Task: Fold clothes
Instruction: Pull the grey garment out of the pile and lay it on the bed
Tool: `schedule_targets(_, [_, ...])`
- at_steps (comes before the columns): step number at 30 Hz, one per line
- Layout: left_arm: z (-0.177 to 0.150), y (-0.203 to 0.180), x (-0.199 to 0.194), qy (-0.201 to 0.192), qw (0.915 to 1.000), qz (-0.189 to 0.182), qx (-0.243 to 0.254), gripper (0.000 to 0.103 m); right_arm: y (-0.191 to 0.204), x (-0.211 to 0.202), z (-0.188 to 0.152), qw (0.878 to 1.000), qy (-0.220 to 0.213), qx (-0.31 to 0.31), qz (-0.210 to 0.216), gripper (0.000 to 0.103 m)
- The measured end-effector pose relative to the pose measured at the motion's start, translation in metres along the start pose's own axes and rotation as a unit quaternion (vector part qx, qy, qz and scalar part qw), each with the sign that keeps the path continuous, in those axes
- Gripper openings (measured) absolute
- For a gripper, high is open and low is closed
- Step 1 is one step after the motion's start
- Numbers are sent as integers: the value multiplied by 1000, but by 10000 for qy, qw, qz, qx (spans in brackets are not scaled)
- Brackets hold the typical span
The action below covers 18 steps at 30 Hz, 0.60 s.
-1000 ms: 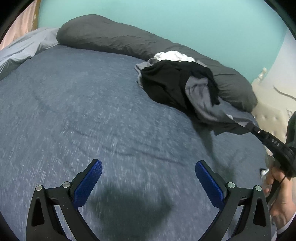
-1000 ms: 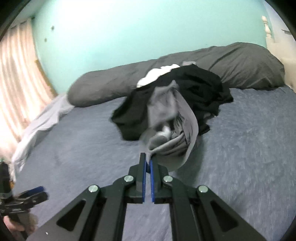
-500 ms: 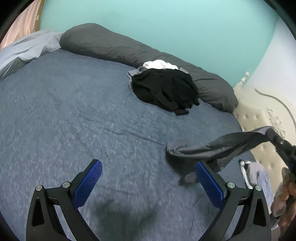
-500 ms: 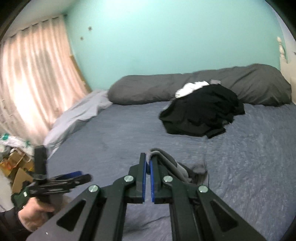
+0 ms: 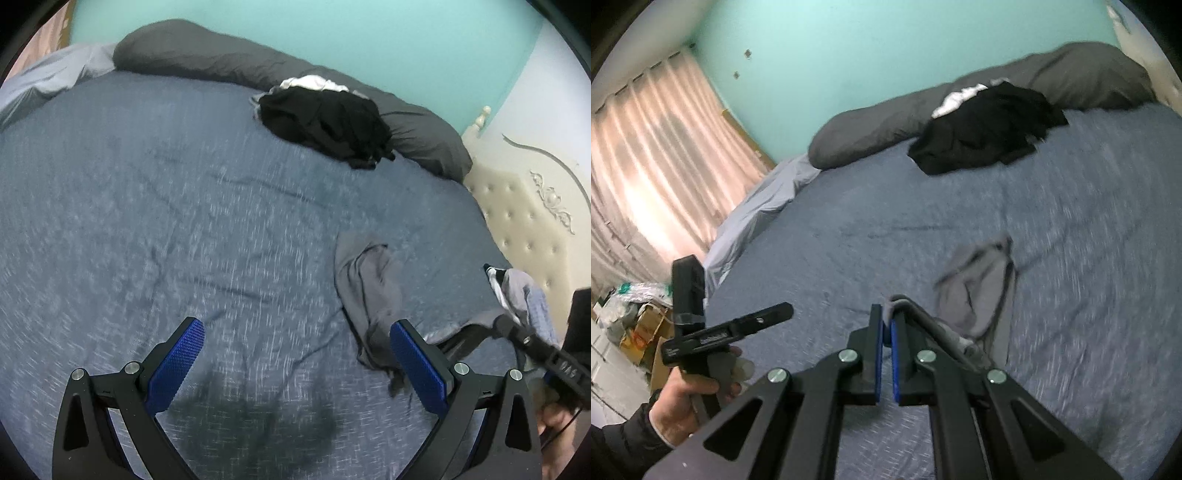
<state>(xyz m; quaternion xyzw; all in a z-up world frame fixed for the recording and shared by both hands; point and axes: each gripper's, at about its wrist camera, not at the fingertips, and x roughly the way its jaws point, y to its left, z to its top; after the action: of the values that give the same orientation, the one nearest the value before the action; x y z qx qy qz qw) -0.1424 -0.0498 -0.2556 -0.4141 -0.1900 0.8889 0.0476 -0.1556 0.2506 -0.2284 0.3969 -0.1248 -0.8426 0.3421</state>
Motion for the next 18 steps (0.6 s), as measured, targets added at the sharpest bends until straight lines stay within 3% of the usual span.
schedule_targets(6, [-18,0,37,0,10000,-1,-56,103,-43,16,-30,9974,-128,329,-631,4])
schedule_targets(10, [-27,-10,61,183,9997,-101,157,103,-79,19,-41,9924,-323,822,-853,4])
schedule_targets(18, [-16,-31,91,142,9984,-61,540,103,-117,35,-51,9880,-223,1306,-788,7])
